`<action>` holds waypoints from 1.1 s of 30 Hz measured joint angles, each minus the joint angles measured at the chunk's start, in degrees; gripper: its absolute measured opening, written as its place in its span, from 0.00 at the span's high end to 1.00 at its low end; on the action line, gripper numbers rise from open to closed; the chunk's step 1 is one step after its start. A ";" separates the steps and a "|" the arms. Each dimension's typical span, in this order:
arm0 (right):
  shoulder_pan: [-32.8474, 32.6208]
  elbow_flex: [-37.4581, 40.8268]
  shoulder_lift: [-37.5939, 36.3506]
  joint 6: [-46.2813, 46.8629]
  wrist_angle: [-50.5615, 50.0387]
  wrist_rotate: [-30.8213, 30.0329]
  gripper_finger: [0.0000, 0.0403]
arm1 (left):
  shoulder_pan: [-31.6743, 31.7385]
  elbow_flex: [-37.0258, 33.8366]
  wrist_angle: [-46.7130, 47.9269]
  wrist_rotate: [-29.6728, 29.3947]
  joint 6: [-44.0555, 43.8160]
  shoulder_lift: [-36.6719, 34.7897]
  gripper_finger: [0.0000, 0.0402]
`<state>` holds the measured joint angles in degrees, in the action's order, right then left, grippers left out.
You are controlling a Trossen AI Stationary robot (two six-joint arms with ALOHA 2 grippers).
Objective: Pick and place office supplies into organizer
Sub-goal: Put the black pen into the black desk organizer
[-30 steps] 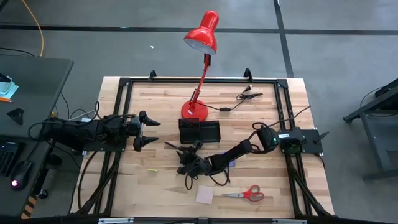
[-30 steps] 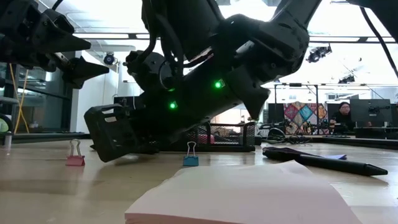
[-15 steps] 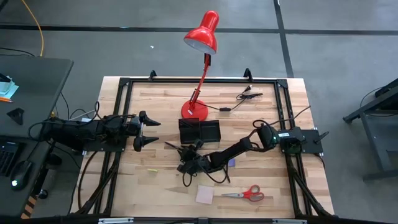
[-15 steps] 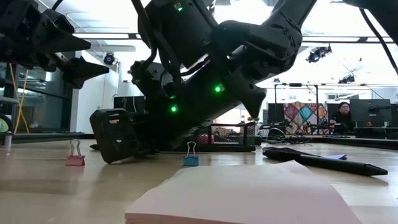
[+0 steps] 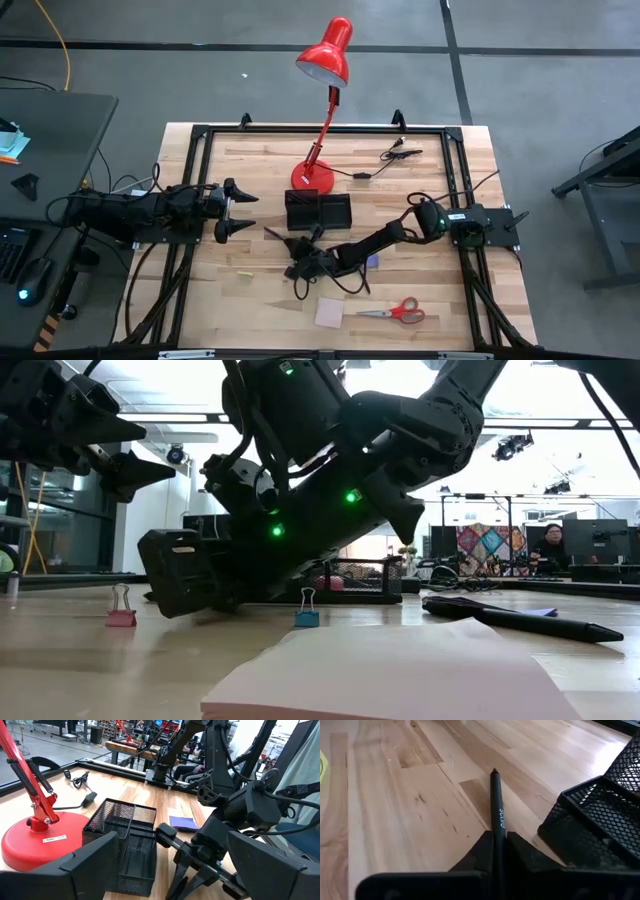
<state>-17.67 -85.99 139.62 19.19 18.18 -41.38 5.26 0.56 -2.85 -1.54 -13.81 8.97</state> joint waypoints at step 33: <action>-5.46 0.24 -18.63 -0.21 -18.35 -5.26 0.95 | 0.00 0.00 -0.01 0.02 0.00 0.02 0.11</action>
<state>-23.14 -85.76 120.98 18.98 -0.18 -46.64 5.26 0.56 -2.87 -1.52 -13.80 8.99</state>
